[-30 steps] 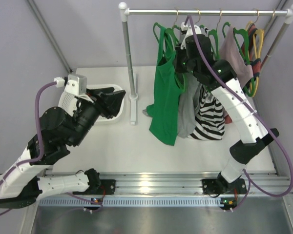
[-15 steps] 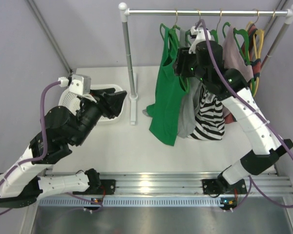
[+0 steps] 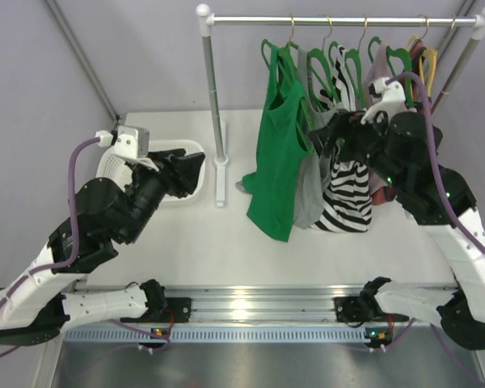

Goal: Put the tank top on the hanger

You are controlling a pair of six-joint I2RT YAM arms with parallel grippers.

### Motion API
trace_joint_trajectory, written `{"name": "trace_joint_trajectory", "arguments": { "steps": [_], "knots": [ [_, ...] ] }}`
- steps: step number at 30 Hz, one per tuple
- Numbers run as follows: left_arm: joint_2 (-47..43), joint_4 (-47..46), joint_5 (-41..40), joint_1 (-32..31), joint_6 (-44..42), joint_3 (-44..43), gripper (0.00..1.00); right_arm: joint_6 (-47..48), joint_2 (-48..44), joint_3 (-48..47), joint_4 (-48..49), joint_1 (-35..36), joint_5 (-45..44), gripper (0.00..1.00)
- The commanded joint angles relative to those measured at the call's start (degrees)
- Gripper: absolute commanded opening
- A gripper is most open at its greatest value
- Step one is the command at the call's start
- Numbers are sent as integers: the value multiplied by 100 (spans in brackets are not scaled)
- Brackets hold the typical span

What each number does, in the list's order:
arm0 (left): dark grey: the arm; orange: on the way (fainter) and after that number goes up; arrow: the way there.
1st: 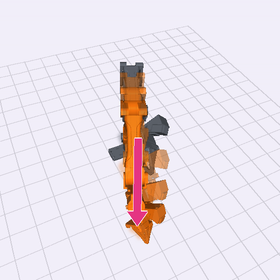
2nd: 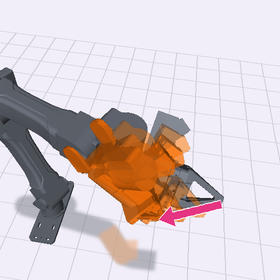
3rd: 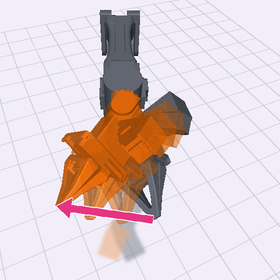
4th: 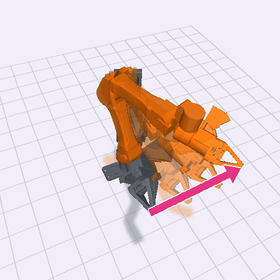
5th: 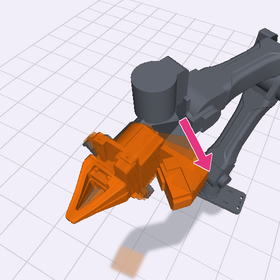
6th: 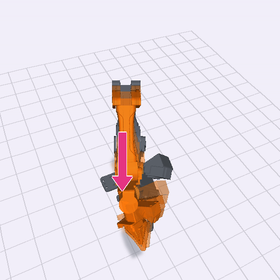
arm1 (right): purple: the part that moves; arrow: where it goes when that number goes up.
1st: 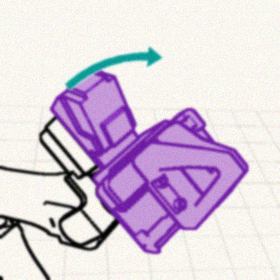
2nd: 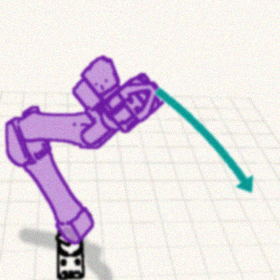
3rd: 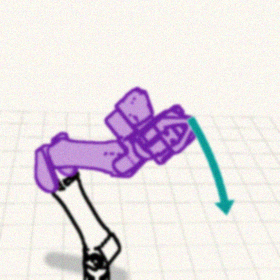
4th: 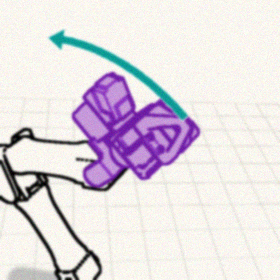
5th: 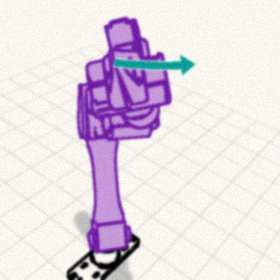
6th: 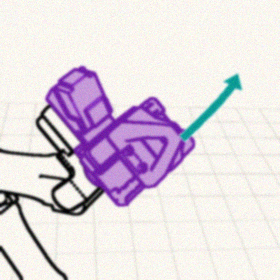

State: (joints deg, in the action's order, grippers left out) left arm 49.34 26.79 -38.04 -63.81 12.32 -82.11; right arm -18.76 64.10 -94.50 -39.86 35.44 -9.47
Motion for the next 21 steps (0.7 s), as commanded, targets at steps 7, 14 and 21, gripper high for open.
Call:
{"name": "trace_joint_trajectory", "arguments": {
  "steps": [7,14,21],
  "knots": [
    [67,222,-212,0,367,423,54,-215,-2302,1740,110,-72,438,95],
    [-117,591,-397,0,841,1029,54,-338,-3552,3111,-391,-64,288,100],
    [-162,1162,-397,0,1413,1679,53,-663,-4264,3894,-699,-64,253,100]
  ]
}}
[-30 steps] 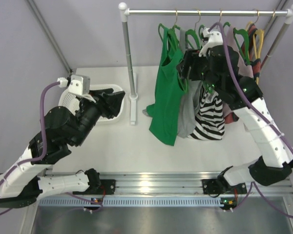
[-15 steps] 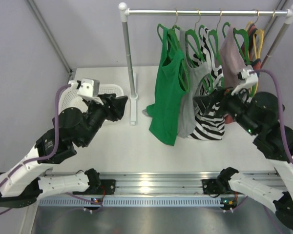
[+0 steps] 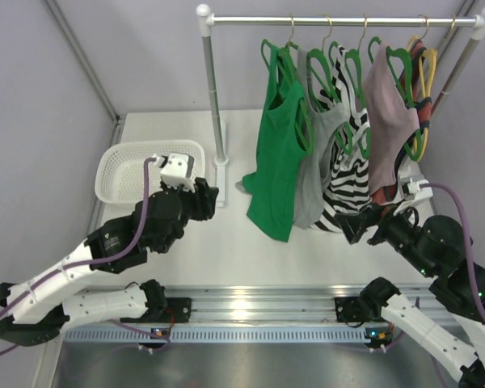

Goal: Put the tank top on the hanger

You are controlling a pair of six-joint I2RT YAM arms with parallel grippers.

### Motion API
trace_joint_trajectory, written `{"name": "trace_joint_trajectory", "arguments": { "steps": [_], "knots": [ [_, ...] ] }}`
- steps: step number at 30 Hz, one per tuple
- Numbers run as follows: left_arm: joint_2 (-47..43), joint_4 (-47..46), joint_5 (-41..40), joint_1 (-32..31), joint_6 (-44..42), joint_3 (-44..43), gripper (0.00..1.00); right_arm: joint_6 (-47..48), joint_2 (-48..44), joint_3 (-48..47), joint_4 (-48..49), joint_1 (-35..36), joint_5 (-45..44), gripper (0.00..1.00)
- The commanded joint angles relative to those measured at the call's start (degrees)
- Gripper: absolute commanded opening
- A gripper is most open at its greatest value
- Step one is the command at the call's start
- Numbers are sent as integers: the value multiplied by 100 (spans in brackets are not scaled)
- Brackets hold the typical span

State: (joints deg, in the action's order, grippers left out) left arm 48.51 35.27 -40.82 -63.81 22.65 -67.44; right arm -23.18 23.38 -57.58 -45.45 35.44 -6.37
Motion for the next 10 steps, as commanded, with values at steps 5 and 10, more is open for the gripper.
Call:
{"name": "trace_joint_trajectory", "arguments": {
  "steps": [5,10],
  "knots": [
    [-359,367,-49,9,731,626,53,-231,-378,458,-183,-64,-180,100],
    [-343,385,-5,0,740,697,54,-196,-316,476,-113,-64,-312,100]
  ]
}}
